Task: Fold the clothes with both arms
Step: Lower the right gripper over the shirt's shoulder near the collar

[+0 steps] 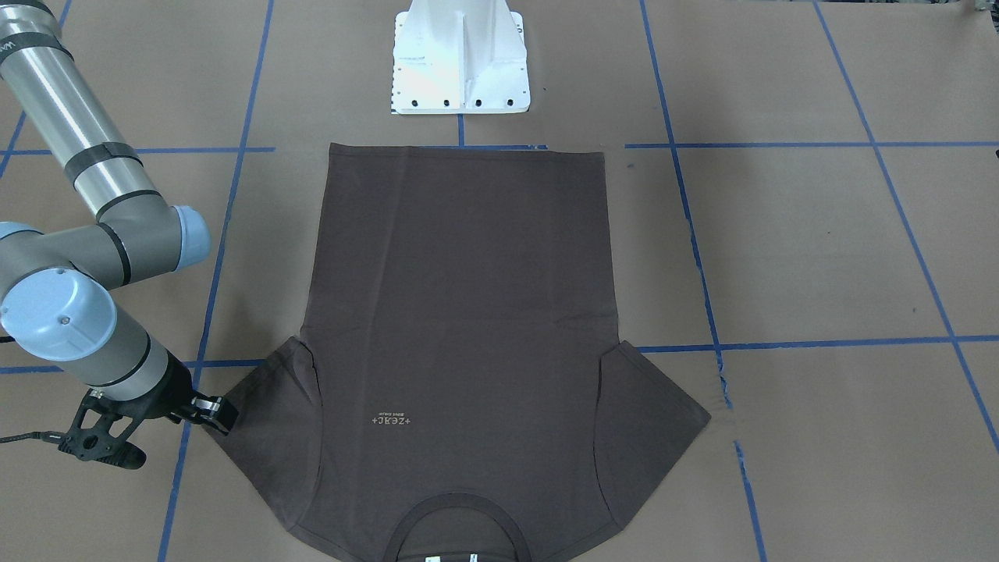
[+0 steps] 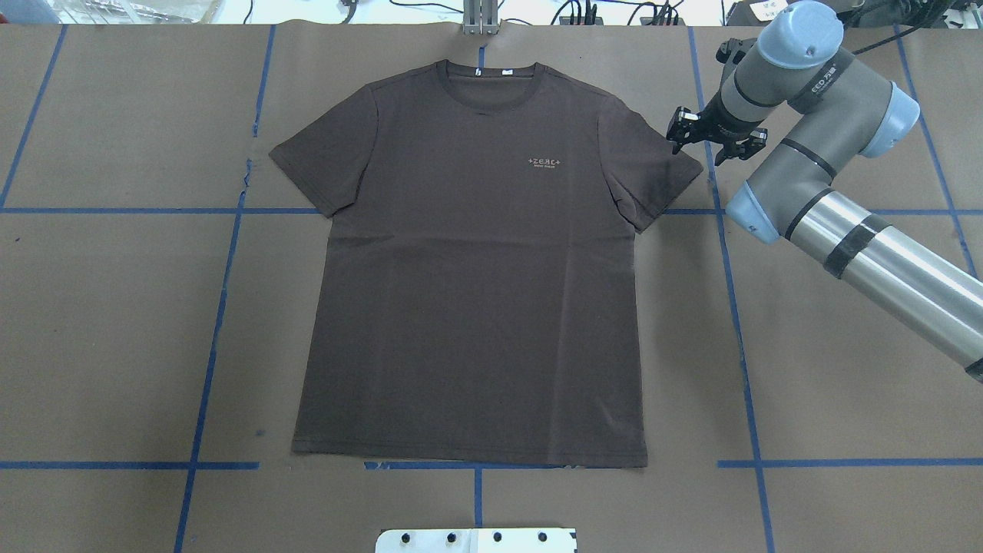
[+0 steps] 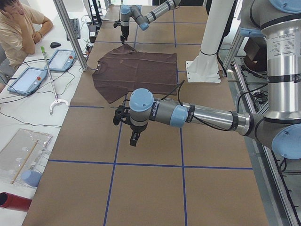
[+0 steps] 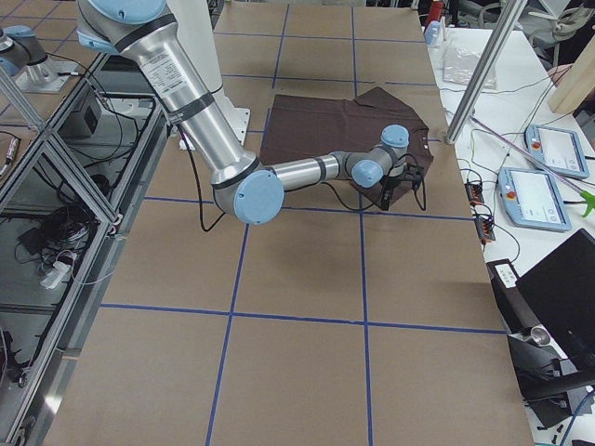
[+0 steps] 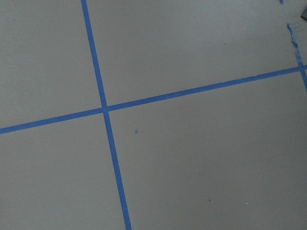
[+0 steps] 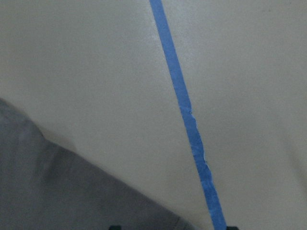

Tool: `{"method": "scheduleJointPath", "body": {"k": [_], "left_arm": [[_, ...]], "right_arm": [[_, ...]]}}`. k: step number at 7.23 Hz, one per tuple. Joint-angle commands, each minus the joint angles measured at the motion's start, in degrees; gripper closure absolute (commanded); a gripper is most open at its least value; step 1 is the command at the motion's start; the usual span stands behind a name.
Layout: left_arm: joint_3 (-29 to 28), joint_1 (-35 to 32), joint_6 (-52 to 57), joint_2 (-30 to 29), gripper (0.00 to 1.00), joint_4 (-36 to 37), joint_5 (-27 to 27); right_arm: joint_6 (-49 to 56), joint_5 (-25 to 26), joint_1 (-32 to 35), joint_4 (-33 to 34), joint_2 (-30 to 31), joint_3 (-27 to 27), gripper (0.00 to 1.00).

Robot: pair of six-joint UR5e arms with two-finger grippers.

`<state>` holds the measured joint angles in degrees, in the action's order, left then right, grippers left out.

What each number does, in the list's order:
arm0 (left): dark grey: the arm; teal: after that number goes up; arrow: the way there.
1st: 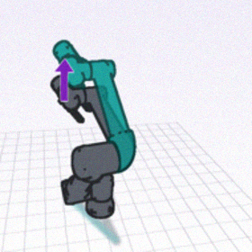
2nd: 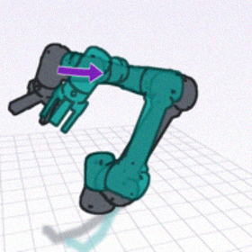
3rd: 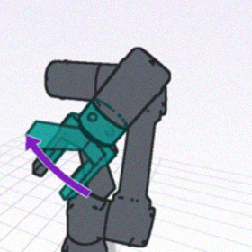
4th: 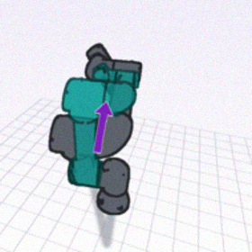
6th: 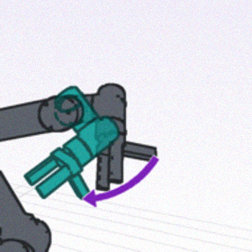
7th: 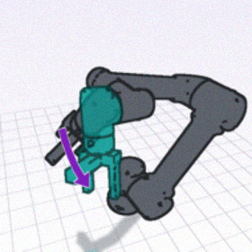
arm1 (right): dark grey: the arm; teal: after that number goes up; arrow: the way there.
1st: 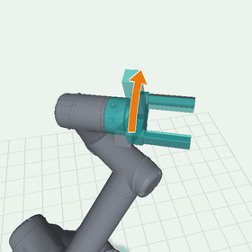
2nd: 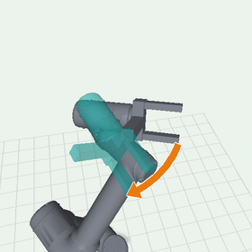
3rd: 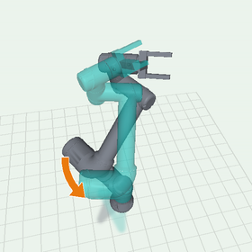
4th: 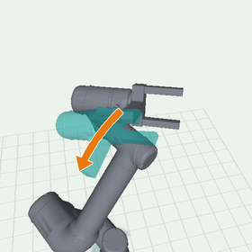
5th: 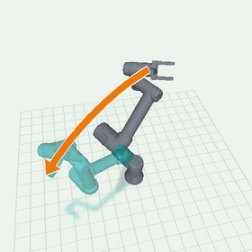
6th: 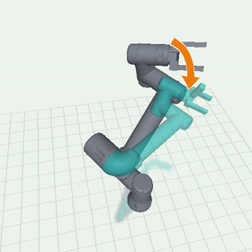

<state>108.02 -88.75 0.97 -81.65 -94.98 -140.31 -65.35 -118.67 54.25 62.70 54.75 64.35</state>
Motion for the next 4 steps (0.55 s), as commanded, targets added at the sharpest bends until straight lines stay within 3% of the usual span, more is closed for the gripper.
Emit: {"method": "scheduleJointPath", "body": {"k": [1, 4], "left_arm": [[0.0, 0.0, 0.0, 0.0, 0.0, 0.1, -0.1], [0.0, 0.0, 0.1, 0.0, 0.0, 0.0, -0.2]], "right_arm": [[0.0, 0.1, -0.3, 0.0, 0.2, -0.5, 0.36], [0.0, 0.2, -0.3, -0.1, 0.1, -1.3, 0.53]]}}
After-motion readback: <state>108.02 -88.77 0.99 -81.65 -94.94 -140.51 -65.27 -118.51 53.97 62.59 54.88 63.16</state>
